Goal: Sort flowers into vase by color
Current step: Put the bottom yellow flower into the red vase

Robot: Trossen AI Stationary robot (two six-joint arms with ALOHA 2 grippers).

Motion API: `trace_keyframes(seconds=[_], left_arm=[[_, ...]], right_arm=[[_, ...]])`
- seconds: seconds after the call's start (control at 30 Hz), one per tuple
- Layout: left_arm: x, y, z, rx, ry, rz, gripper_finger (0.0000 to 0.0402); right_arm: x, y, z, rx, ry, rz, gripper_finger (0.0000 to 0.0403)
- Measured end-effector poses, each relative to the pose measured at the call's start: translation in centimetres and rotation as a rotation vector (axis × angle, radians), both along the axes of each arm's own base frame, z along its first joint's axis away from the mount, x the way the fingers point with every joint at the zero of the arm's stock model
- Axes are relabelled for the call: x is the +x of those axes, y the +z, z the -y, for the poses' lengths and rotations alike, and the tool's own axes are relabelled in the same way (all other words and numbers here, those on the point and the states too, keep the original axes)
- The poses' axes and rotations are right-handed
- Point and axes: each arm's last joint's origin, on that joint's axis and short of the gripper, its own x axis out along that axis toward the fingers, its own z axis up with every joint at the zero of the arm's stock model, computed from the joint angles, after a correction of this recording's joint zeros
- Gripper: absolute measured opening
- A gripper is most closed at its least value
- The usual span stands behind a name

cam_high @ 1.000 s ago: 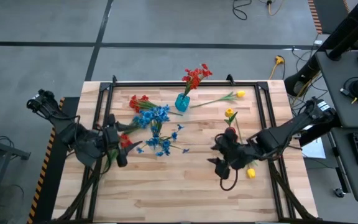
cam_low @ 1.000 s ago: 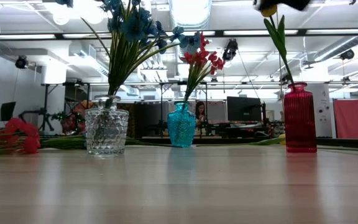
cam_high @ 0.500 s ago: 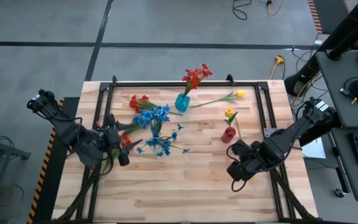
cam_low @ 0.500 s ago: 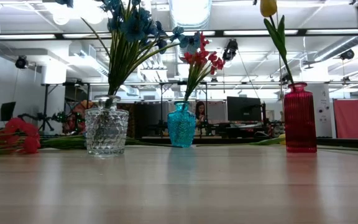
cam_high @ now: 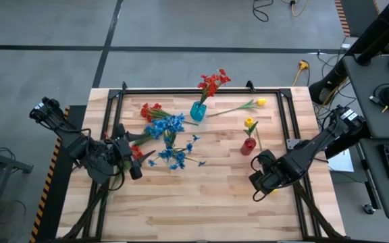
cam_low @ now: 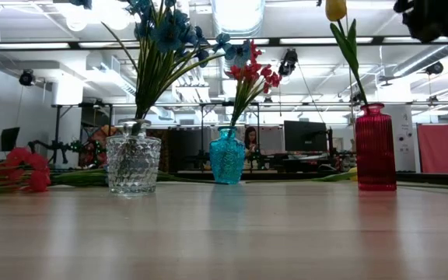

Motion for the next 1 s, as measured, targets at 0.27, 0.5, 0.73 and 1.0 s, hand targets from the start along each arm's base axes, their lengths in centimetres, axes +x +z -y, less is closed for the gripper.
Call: trace_keyframes(seconds=[0.27, 0.5, 0.73, 1.0], left_arm=[[0.1, -0.1, 0.1, 0.02, 0.031, 0.01, 0.0261], [0.2, -0.1, 0.1, 0.022, 0.037, 0.013, 0.0261], [0.3, 0.0, 0.1, 0.014, 0.043, 0.022, 0.0261], [0.3, 0.0, 0.1, 0.012, 0.043, 0.024, 0.0261]], right_arm=[[-0.8, -3.1, 0.7, -0.036, -0.067, -0.045, 0.0298], [-1.1, -6.0, 1.4, -0.028, -0.095, -0.026, 0.0282], [-1.8, -8.1, 2.5, -0.045, -0.146, -0.051, 0.0266], [-2.3, -8.8, 2.8, -0.059, -0.146, -0.069, 0.0239]])
